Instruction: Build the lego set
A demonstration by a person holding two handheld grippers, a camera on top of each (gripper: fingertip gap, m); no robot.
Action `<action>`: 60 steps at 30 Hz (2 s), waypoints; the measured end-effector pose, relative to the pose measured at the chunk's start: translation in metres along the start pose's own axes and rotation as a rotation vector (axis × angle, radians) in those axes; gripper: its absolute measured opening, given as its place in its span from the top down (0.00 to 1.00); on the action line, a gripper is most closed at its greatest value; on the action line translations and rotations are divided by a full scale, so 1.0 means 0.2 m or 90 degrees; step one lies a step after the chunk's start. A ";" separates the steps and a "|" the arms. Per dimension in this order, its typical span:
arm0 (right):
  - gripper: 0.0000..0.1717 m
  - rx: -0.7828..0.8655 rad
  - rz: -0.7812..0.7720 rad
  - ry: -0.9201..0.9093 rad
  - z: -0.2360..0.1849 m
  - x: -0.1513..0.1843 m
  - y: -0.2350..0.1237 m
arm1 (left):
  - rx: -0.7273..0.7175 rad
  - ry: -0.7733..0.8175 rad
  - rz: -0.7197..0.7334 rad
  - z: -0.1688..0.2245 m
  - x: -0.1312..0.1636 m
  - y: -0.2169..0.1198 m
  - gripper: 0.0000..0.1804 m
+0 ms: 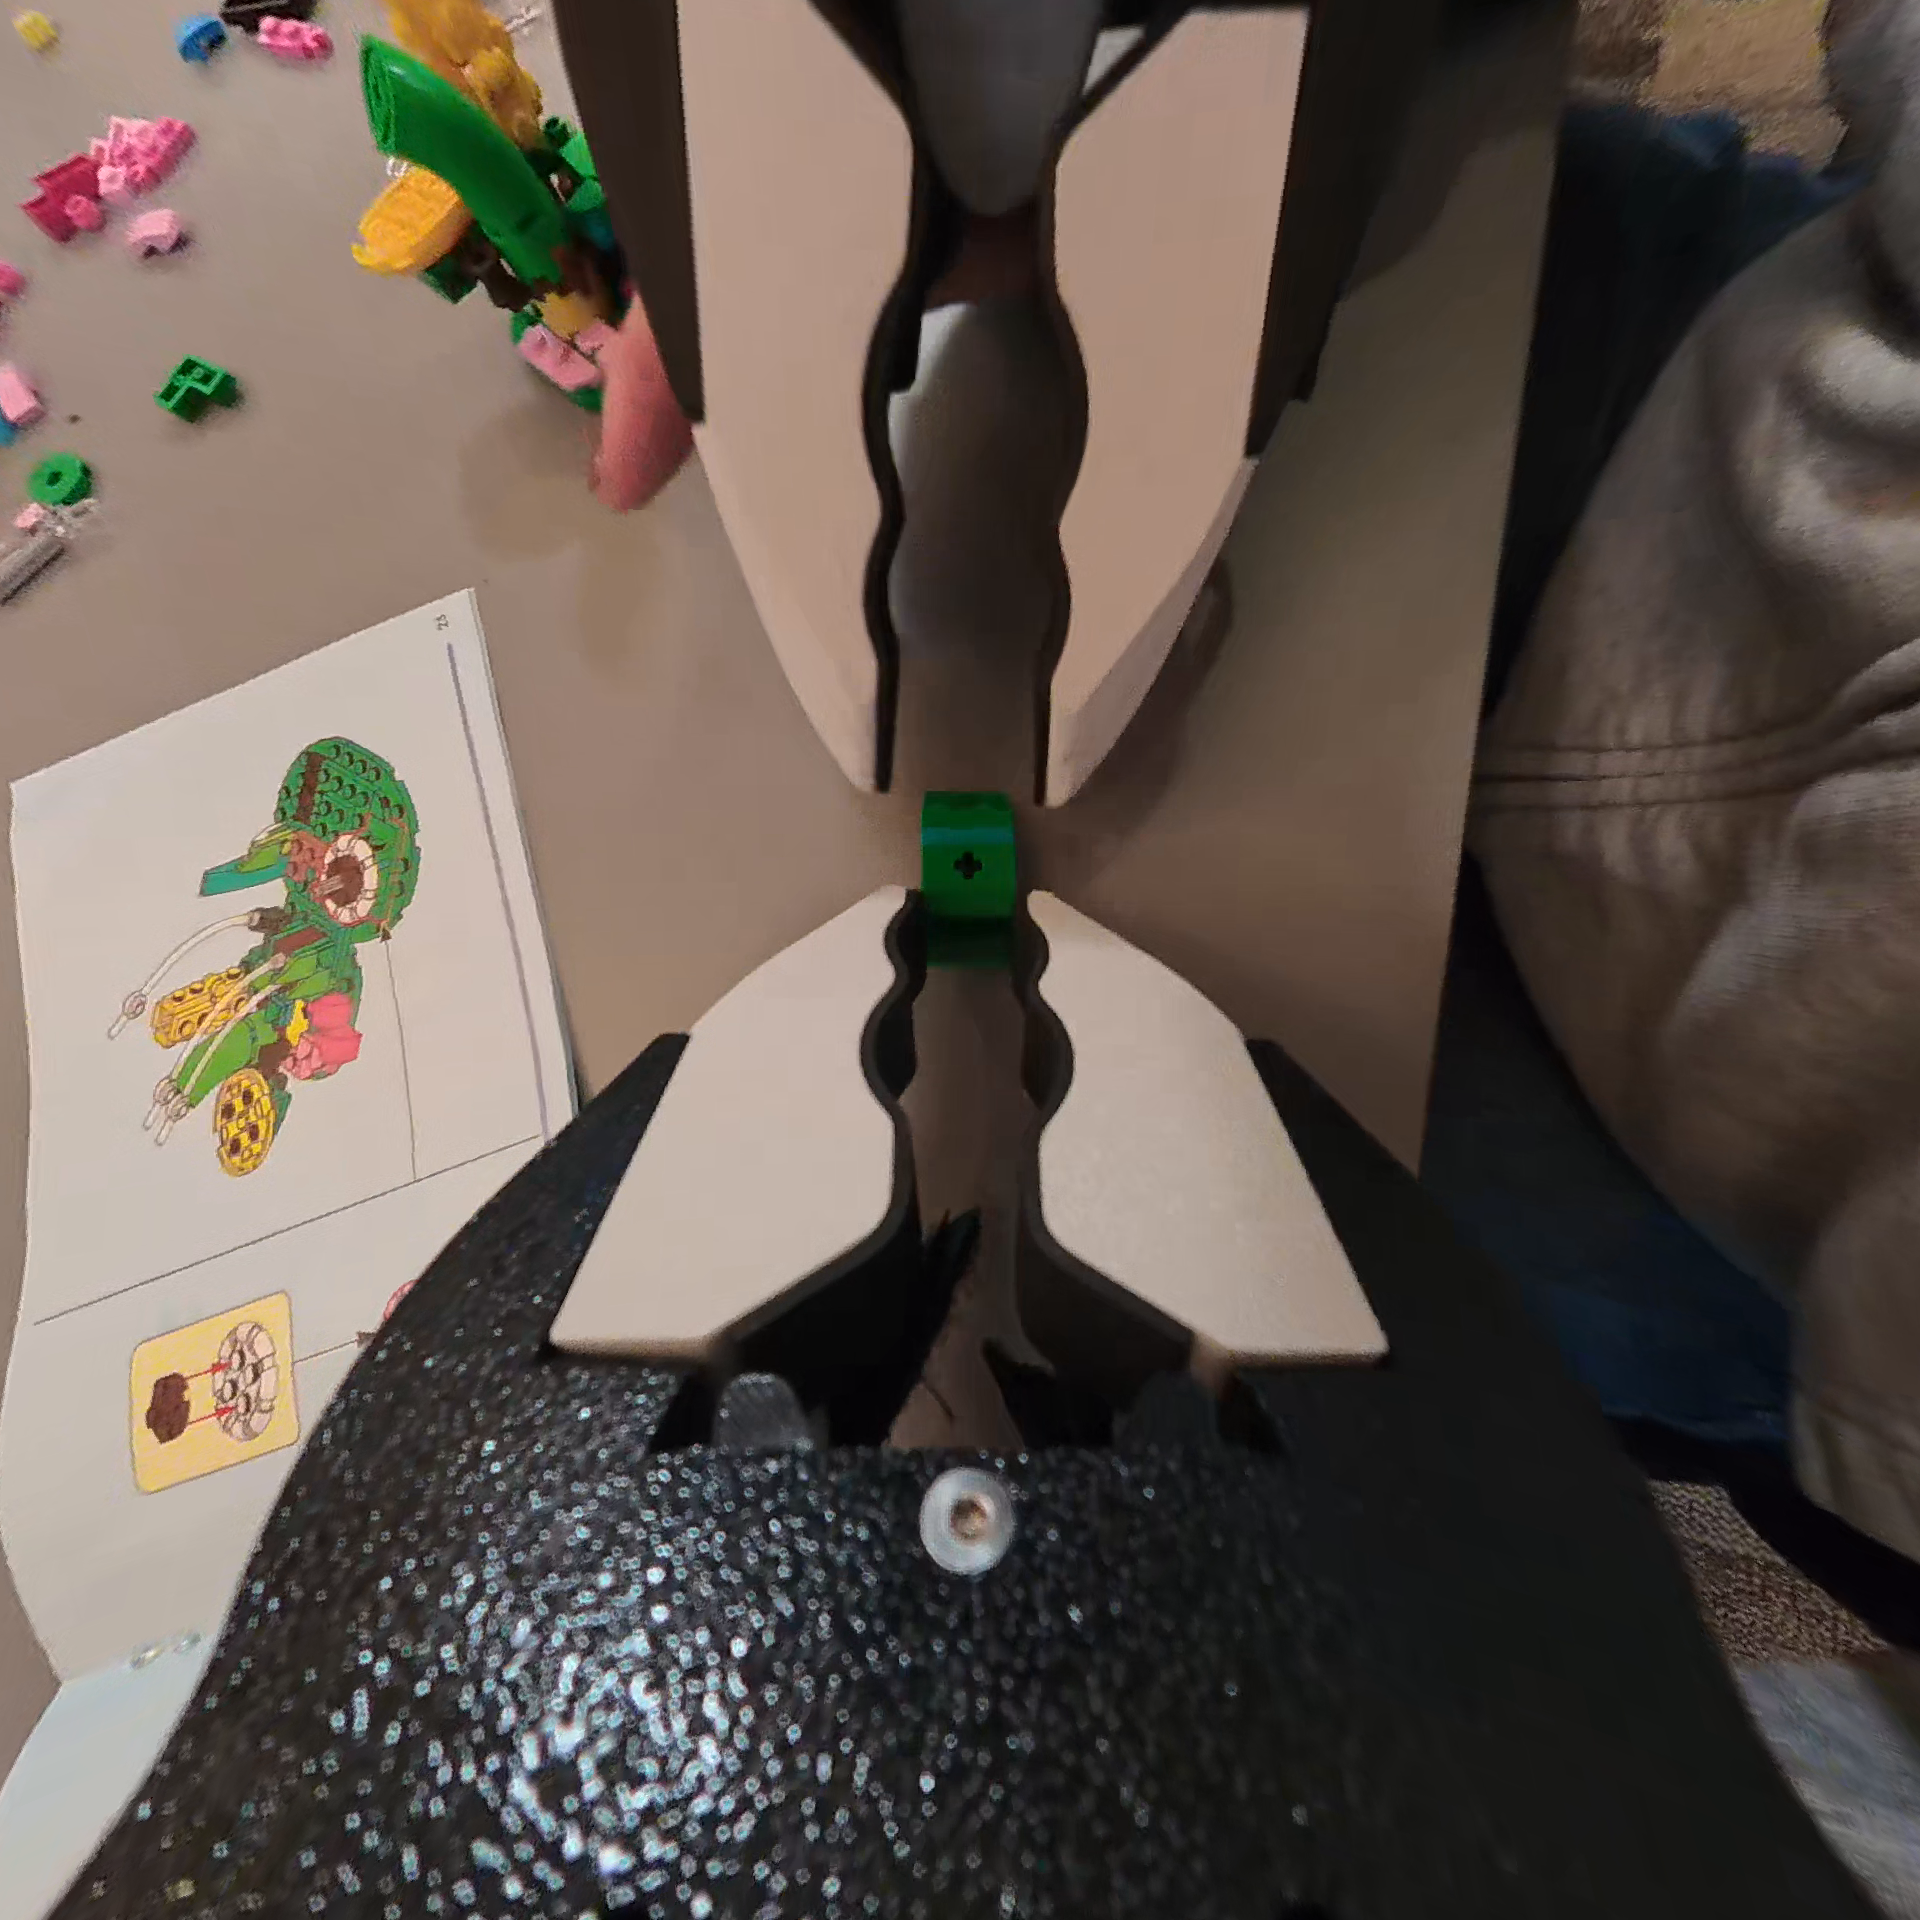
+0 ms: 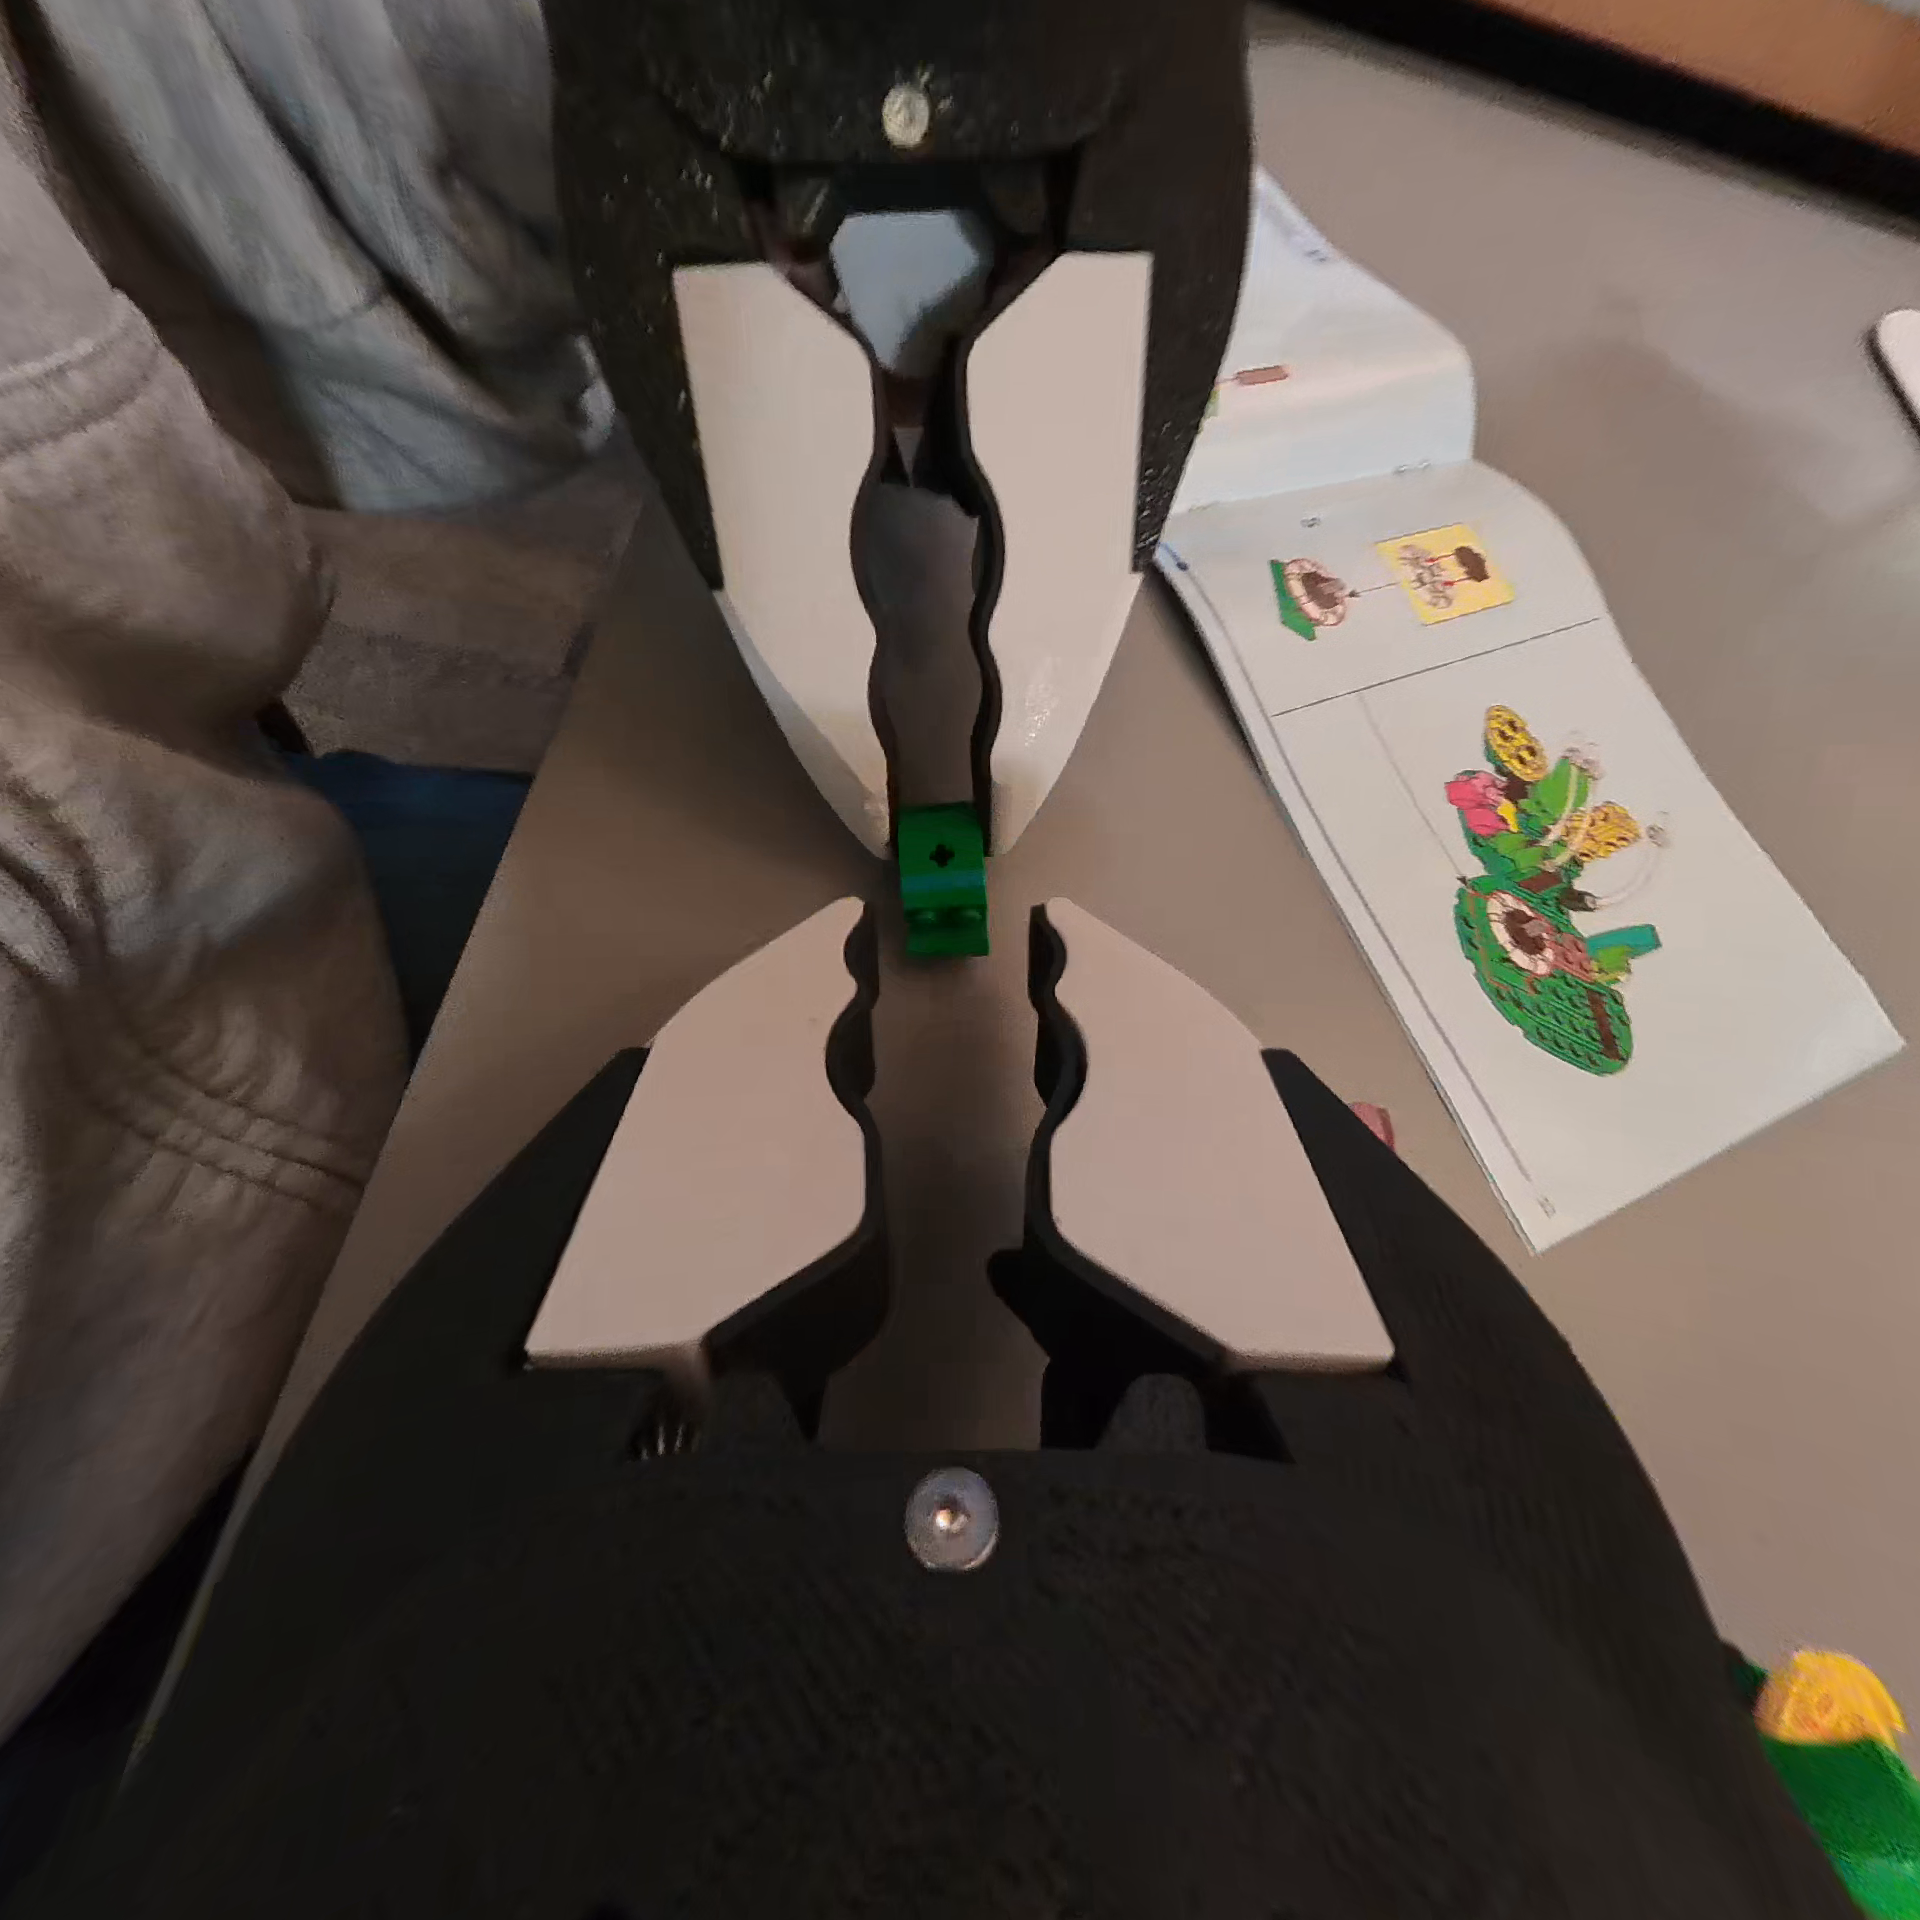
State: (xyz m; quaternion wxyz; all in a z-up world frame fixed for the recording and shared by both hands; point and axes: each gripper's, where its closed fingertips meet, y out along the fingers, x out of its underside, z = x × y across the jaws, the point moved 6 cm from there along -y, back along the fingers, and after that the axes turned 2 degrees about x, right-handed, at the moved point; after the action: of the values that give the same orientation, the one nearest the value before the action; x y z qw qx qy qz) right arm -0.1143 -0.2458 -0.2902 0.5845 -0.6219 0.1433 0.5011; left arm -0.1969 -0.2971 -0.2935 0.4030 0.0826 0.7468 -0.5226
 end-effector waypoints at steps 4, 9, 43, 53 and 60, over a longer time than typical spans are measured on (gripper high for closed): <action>0.95 -0.025 0.000 -0.016 0.00 -0.01 0.02 | 0.007 -0.006 0.008 0.00 0.01 -0.01 0.91; 1.00 -0.054 -0.006 -0.030 -0.03 0.00 0.04 | 0.017 0.004 -0.006 0.00 0.01 0.02 0.91; 0.94 -0.124 -0.070 -0.078 0.00 -0.01 0.04 | 0.038 0.026 0.016 0.01 -0.02 0.06 0.91; 0.94 -0.153 -0.087 -0.095 0.01 -0.02 0.04 | 0.038 0.018 0.019 0.01 -0.02 0.06 0.91; 0.85 -0.116 -0.041 -0.011 0.01 0.00 0.02 | 0.003 -0.018 0.084 -0.02 -0.04 0.01 0.91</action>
State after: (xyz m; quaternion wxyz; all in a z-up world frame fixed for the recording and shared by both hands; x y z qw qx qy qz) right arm -0.1183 -0.2450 -0.2916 0.5423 -0.6725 0.0722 0.4985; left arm -0.1913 -0.2902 -0.2890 0.4469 0.1257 0.7326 -0.4977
